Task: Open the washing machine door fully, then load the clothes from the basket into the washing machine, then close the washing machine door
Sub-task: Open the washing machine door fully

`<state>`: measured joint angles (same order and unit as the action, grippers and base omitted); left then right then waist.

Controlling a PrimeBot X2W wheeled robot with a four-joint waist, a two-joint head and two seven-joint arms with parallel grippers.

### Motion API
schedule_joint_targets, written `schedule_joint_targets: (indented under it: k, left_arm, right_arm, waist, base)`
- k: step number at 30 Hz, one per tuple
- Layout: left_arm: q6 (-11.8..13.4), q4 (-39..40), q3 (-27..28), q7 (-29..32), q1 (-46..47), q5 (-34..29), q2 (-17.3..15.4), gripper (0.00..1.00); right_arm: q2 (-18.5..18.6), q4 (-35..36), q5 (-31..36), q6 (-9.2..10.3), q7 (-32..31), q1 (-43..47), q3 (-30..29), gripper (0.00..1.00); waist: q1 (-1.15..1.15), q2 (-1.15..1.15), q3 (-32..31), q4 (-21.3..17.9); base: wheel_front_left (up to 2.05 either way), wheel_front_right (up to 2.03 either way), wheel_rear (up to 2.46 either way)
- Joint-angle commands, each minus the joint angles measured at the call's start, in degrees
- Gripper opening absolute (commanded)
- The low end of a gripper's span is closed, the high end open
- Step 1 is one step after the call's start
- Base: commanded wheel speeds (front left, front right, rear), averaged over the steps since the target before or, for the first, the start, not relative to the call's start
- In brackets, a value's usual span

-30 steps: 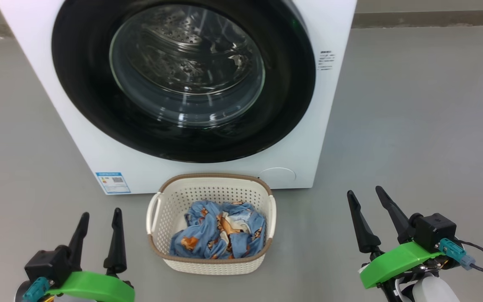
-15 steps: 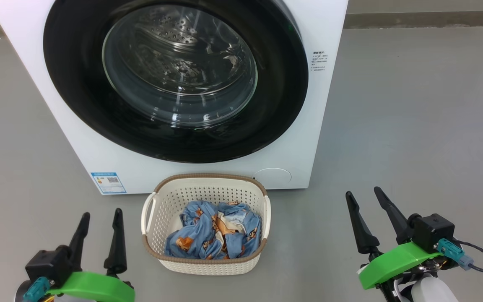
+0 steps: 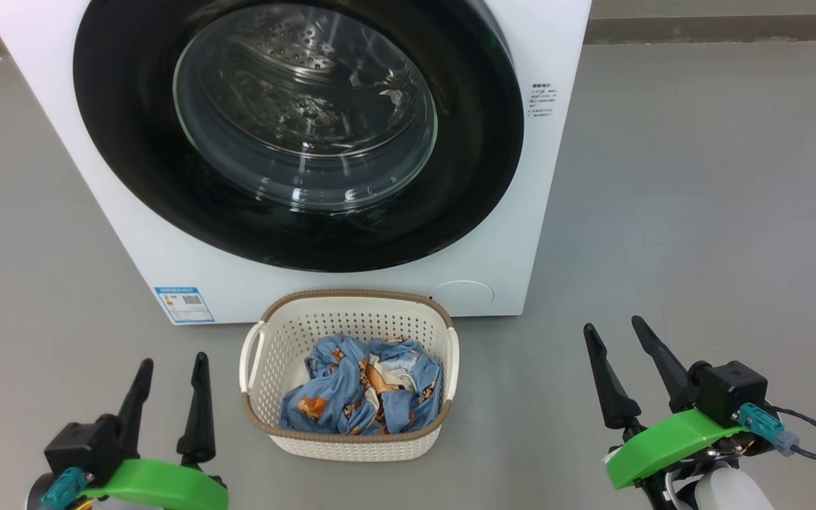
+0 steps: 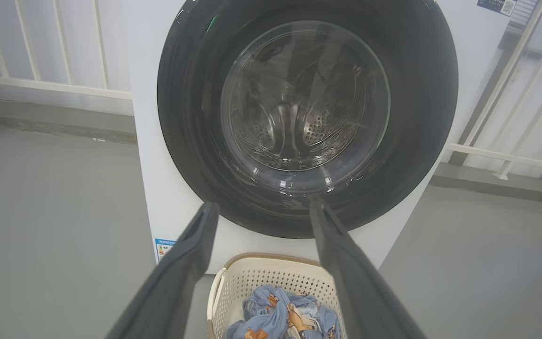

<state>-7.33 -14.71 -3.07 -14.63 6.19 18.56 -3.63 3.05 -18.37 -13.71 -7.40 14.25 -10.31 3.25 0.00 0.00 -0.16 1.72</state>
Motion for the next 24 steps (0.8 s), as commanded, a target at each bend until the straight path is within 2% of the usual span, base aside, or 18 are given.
schedule_joint_targets:
  k: [1,18,24]
  left_arm:
    - [-0.15,1.14,1.60,-0.37,2.52,0.20,-1.26,1.00]
    - [-0.07,1.39,2.30,-0.37,3.73,-0.61,-1.58,1.00]
    - [-0.11,1.65,2.19,-0.37,4.51,-0.60,-1.46,1.00]
  right_arm:
    - [-0.17,1.13,0.59,-0.09,0.74,-2.15,1.39,1.00]
    - [-0.02,0.59,0.89,-0.09,0.74,-5.63,-0.54,1.00]
    - [1.16,0.04,0.28,-0.09,0.74,-8.45,-1.72,1.00]
  waist:
    - [0.00,0.00,0.08,0.05]
    - [0.00,0.00,2.81,0.92]
    - [0.00,0.00,4.37,1.89]
  base:
    - [0.00,0.00,0.00]
    - [0.00,0.00,0.00]
    - [0.00,0.00,0.00]
